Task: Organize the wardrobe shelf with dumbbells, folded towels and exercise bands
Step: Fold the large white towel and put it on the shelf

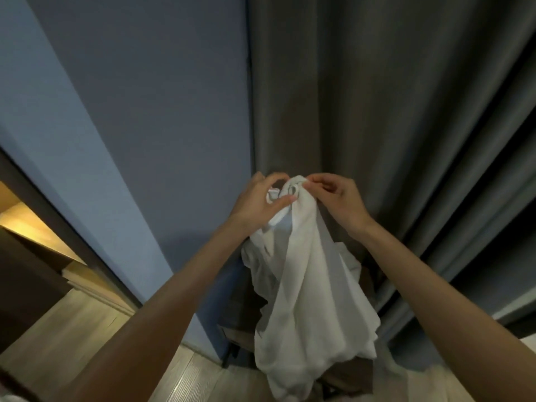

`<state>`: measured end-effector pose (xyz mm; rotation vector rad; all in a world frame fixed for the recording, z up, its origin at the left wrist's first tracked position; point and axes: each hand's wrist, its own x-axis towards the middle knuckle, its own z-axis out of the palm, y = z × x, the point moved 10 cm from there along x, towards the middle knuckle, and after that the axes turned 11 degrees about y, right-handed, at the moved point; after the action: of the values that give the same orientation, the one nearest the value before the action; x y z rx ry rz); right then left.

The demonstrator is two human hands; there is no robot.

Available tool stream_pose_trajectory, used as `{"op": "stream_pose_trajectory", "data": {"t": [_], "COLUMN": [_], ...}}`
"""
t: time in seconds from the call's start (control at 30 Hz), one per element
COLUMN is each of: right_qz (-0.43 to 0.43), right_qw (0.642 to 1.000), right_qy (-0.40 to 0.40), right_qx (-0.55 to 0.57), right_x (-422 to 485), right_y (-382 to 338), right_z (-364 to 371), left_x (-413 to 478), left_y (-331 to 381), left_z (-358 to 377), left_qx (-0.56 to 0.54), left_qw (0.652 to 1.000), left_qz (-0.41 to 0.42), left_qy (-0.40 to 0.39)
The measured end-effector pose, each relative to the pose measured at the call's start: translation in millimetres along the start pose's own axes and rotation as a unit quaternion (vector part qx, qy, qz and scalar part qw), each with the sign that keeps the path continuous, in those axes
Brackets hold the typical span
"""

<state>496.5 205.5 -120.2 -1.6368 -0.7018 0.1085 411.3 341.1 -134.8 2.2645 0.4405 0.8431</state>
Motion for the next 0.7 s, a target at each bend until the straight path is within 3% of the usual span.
{"op": "stream_pose_trajectory", "data": {"t": [0.13,0.23,0.43,0.6,0.7], "right_qz": [0.033,0.054,0.093,0.059,0.048], "right_qw": [0.998,0.998,0.973,0.957,0.963], "right_qy": [0.043,0.037,-0.021,-0.005,0.007], "right_qx": [0.011,0.021,-0.208,-0.283,-0.265], "right_x": [-6,-15,-42,-57,-45], "right_y": [18,30,86,117,116], "right_z": [-13,-13,2,1,-21], "left_x": [4,7,15,18,19], "left_y": [9,14,22,26,5], "left_z": [16,19,17,15,-3], "left_qx": [0.042,0.029,-0.037,-0.063,-0.052], "left_qw": [0.998,0.999,0.995,0.99,0.981], "left_qz": [0.03,0.02,-0.028,-0.045,-0.087], "left_qy": [-0.022,0.027,0.084,0.118,0.163]}}
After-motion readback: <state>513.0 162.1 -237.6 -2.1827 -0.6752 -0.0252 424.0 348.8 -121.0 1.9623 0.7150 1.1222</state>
